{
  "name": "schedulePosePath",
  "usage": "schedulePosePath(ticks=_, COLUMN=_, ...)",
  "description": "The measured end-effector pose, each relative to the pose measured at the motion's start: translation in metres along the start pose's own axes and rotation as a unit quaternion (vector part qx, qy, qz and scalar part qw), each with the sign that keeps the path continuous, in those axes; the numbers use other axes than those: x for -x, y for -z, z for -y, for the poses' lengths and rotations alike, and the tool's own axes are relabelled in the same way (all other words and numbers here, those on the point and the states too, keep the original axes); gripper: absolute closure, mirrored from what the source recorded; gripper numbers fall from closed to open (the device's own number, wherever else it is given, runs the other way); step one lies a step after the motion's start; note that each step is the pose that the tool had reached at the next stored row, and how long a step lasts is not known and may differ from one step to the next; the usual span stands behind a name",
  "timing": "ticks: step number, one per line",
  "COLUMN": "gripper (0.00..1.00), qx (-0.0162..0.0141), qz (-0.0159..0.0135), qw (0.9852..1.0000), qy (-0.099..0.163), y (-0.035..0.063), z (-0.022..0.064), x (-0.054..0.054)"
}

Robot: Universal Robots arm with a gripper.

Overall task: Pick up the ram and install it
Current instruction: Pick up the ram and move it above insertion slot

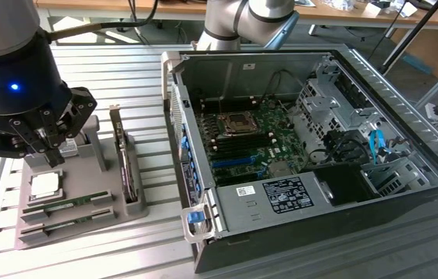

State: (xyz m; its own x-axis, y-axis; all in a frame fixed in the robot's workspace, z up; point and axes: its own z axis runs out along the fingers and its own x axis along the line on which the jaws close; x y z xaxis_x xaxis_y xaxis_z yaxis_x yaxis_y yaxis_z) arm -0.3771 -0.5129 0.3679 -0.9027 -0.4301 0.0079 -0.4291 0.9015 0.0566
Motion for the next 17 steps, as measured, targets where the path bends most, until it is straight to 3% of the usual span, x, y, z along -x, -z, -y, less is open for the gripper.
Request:
schedulePosePath(ticks=3, gripper=0.9, qx=-0.0001, qz=-0.0023, qw=0.9993, qy=0.037, y=-0.0038, z=0.0002, x=0.0)
schedulePosePath(ticks=4, gripper=0.9, qx=-0.0002, qz=-0.0037, qw=0.9983, qy=0.058, y=-0.0058, z=0.0003, x=0.0)
schedulePosePath(ticks=8, gripper=0.9, qx=-0.0004, qz=-0.0059, qw=0.9956, qy=0.093, y=-0.009, z=0.0005, x=0.0)
schedulePosePath(ticks=10, gripper=0.9, qx=-0.0006, qz=-0.007, qw=0.9935, qy=0.114, y=-0.0108, z=0.0007, x=0.0)
schedulePosePath(ticks=12, gripper=0.9, qx=-0.0008, qz=-0.0087, qw=0.9897, qy=0.143, y=-0.0129, z=0.0008, x=0.0)
schedulePosePath(ticks=14, gripper=0.9, qx=-0.0016, qz=-0.0114, qw=0.9826, qy=0.186, y=-0.0146, z=0.0009, x=0.0)
schedulePosePath(ticks=15, gripper=0.9, qx=-0.0019, qz=-0.0122, qw=0.9801, qy=0.198, y=-0.0149, z=0.0009, x=0.0)
schedulePosePath(ticks=17, gripper=0.9, qx=-0.0023, qz=-0.014, qw=0.9737, qy=0.228, y=-0.0157, z=0.001, x=0.0)
